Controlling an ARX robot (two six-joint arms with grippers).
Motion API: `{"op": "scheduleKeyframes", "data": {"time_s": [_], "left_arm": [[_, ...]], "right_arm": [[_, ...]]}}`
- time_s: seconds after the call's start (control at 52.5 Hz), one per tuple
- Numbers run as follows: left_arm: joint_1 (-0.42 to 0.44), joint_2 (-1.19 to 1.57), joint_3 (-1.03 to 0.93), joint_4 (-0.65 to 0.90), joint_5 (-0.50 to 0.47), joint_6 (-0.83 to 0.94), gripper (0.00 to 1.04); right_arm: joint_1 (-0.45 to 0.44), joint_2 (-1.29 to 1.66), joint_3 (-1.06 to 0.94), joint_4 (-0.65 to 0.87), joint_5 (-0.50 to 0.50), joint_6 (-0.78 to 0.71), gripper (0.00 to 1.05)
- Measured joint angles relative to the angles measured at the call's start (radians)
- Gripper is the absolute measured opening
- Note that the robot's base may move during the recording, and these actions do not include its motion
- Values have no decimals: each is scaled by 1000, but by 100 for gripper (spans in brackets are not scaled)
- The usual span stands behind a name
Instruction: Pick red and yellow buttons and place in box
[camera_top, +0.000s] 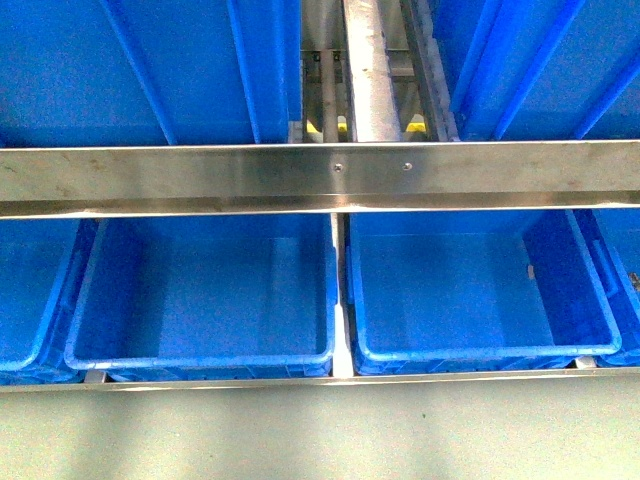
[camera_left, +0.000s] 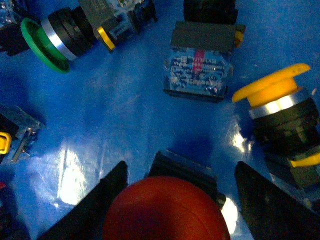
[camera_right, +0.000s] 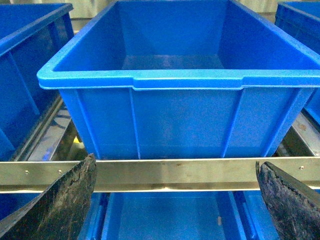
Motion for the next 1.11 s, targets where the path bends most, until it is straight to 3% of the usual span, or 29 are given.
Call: {"op": "scheduleKeyframes", "data": {"time_s": [0.095,0.191,0.743,1.01,1.105], "left_arm": [[1,0,0,25,-7,-5,40],[2,-4,-14,49,-17,-5,32],[44,-280,-311,248,62,-7,32],[89,-555,-526,356,193,-24,32],[112,-711,-674,414,281,-30,32]], "right_arm": [[0,0,0,0,0,0,97],[0,0,0,0,0,0,97],[0,0,0,0,0,0,97],[0,0,0,0,0,0,97],[0,0,0,0,0,0,97]]}}
